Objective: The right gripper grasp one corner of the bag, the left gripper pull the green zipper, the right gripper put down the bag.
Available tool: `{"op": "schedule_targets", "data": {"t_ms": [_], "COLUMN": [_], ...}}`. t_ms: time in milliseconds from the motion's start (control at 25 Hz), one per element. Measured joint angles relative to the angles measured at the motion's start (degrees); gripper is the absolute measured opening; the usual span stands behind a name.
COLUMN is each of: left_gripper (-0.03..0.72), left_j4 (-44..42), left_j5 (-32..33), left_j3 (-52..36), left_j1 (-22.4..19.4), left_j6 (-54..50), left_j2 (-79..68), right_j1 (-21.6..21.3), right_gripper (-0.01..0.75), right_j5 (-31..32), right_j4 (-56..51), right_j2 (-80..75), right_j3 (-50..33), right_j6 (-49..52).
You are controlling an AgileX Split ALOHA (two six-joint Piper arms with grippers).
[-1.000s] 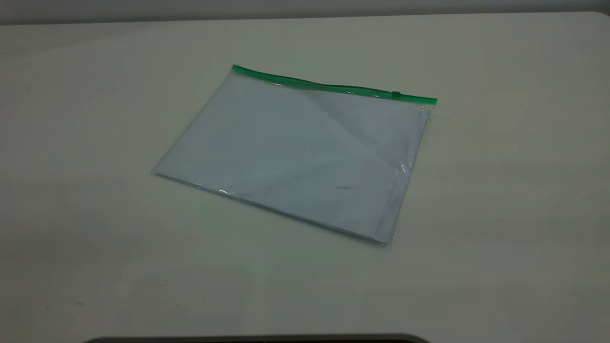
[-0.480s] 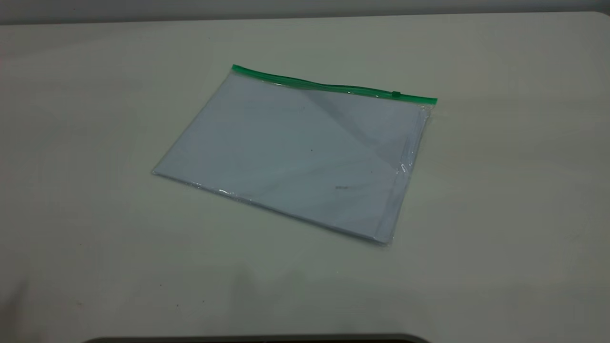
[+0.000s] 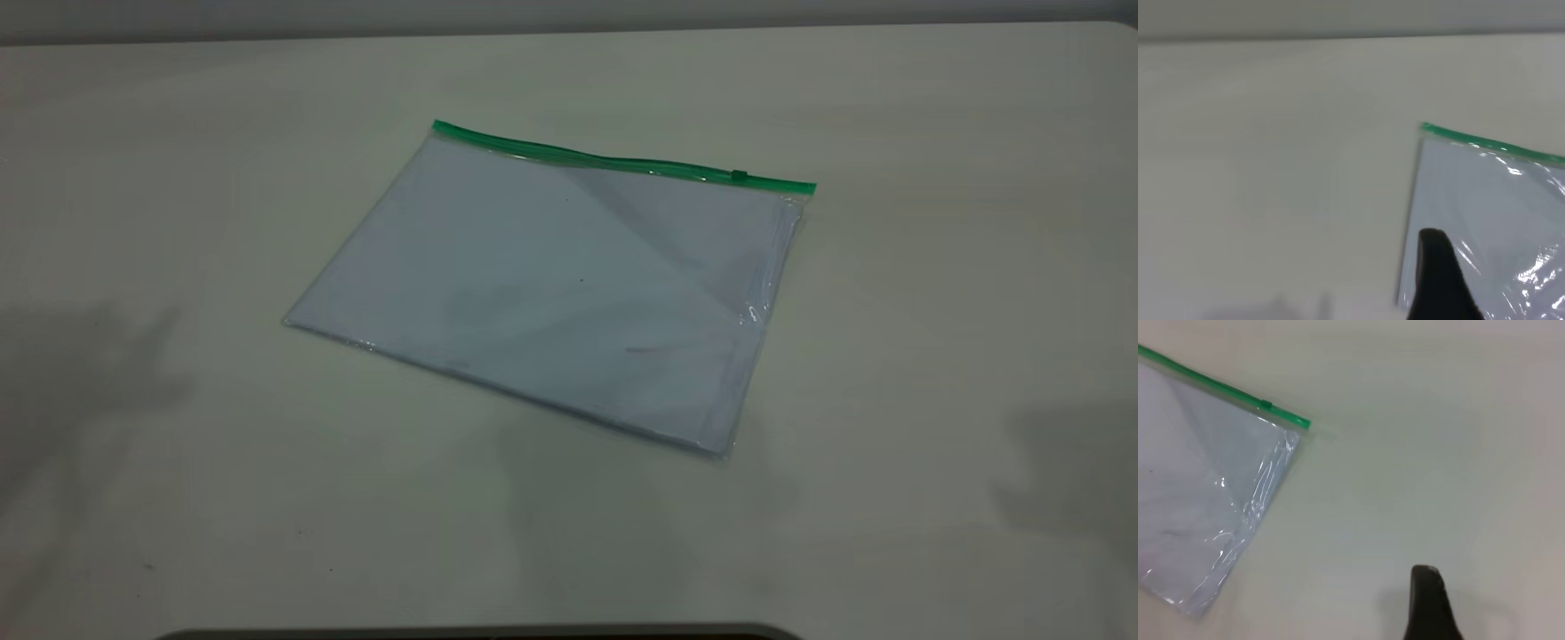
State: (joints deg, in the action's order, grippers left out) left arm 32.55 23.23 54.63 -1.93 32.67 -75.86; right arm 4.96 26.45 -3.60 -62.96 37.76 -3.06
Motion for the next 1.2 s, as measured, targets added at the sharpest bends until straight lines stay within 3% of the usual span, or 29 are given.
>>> {"op": "schedule_targets", "data": {"t_ms": [160, 320, 760, 960, 1200], "left_gripper": [0.514, 0.514, 0.514, 0.514, 0.514], "left_j4": [5.4, 9.3, 14.3, 14.4, 17.6], "left_j5": [-0.5, -0.5, 2.0, 2.0, 1.2], "left_j3": [6.2, 11.6, 17.7, 18.4, 19.0], "left_j1": [5.3, 8.9, 9.3, 9.3, 9.6], "left_j6": [14.1, 22.9, 24.7, 25.4, 29.4], "left_j2": [-10.3, -19.3, -32.7, -33.7, -35.1], "right_j1": [0.0, 0.0, 0.0, -3.1, -7.3], "right_gripper": [0.535, 0.535, 0.535, 0.535, 0.535], "right_j5": [-6.2, -5.1, 1.8, 5.7, 15.8], "right_j4": [-6.4, -16.2, -47.3, -55.9, -65.4], "right_j2": [-12.5, -25.4, -54.8, -62.7, -71.4], "right_j3": [0.5, 4.9, 22.9, 29.0, 35.6], "right_j6": [-9.1, -20.8, -62.6, -72.4, -80.8]}}
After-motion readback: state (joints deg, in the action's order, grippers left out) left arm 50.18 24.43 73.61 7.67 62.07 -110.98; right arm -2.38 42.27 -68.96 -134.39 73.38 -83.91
